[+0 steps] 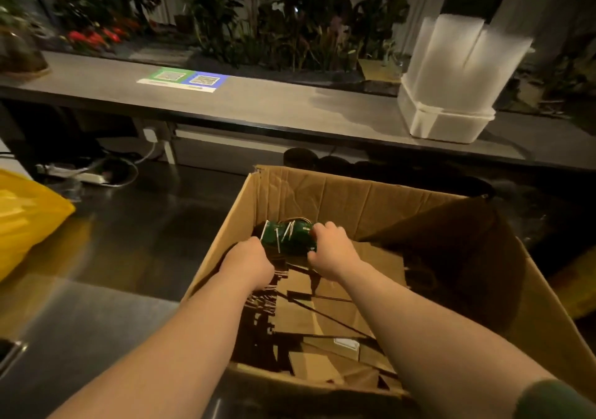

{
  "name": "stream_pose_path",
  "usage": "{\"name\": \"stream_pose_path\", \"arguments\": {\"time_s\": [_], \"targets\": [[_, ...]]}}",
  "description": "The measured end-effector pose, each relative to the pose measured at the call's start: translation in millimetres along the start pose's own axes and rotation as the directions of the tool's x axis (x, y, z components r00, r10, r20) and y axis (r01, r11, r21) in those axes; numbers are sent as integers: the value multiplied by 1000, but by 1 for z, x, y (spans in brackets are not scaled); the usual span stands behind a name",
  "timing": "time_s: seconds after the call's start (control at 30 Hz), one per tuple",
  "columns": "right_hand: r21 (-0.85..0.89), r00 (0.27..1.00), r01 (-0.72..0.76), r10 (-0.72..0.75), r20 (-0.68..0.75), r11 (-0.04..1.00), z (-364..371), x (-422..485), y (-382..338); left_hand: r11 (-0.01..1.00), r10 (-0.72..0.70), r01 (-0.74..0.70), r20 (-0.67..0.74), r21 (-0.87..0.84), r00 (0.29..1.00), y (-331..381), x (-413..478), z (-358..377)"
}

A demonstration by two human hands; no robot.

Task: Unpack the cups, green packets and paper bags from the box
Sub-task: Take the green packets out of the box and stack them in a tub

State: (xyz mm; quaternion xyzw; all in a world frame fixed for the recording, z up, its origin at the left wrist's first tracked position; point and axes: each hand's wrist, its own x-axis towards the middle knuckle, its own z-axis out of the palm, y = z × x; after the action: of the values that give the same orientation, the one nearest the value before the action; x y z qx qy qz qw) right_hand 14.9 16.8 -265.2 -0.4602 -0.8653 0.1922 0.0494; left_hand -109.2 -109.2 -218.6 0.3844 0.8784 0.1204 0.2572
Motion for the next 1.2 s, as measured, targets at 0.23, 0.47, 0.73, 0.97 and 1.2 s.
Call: {"name": "stream_pose_path", "arguments": {"time_s": [0.23, 0.47, 0.73, 0.97, 1.2], "targets": [[-153, 987, 43, -19, 159, 987, 32, 43, -4, 998, 11, -9, 42, -62, 999, -2, 10, 2], [-439, 961, 271, -264, 77, 857, 28, 53, -20, 998, 23, -21, 45, -64, 999, -1, 5, 0], [-451, 933, 354, -345, 105, 819, 25, 48, -26, 992, 8, -3, 37, -127, 999, 0, 4, 0], [-150, 846, 389, -417, -332, 909, -23, -12, -34, 445, 217, 201, 323, -873, 921, 8, -5, 0], [505, 974, 222, -168, -151, 834, -78, -87, -41, -59, 398, 321, 273, -945, 876, 22, -43, -13]]}}
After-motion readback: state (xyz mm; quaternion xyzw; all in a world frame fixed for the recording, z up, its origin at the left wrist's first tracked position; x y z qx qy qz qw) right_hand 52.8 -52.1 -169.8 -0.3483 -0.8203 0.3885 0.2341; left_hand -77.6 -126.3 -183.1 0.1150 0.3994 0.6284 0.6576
